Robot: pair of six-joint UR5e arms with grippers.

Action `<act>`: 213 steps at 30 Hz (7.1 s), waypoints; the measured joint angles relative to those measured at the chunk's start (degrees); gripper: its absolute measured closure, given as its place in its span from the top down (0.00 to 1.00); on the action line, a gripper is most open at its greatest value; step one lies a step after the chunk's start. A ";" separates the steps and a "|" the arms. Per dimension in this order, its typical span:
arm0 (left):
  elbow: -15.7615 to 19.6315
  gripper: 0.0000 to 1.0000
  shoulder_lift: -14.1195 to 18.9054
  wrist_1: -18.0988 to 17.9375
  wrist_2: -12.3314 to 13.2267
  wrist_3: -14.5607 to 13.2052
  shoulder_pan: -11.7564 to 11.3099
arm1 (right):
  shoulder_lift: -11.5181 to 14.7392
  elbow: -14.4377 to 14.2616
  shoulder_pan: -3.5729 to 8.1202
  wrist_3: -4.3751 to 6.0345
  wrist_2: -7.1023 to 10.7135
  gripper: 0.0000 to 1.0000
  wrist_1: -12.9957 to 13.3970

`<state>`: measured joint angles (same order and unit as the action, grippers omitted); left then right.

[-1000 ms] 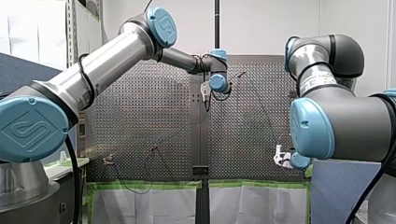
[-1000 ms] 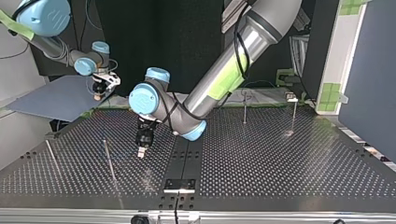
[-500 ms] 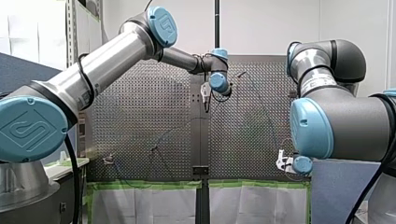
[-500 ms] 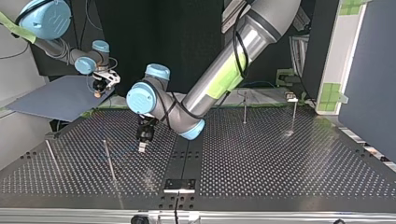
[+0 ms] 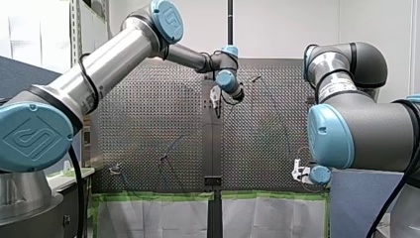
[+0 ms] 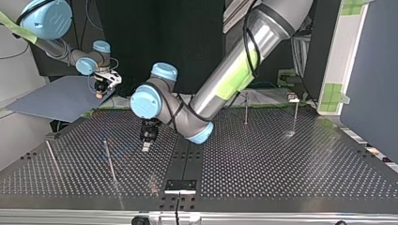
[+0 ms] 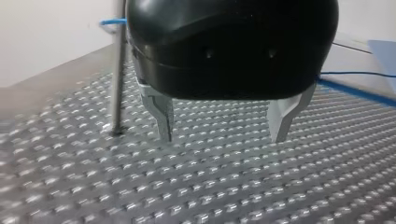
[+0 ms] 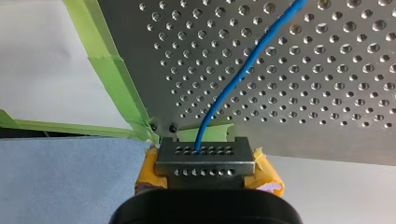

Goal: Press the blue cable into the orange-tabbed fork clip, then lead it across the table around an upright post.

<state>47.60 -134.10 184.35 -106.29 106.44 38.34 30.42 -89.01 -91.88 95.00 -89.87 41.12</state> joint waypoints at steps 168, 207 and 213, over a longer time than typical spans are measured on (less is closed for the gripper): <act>10.65 1.00 19.11 15.73 -9.67 -6.57 4.05 | 0.02 0.45 0.14 -0.06 2.86 0.00 -1.20; 13.04 1.00 21.06 13.91 -6.35 -7.43 4.70 | 0.02 0.44 0.06 -0.11 2.94 0.00 -1.47; 16.33 1.00 24.21 10.86 -4.17 -6.57 4.39 | 0.03 0.44 0.05 -0.19 2.96 0.00 -1.47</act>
<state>63.93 -109.89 195.20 -110.45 99.88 42.73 30.45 -88.58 -91.83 94.81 -86.91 39.65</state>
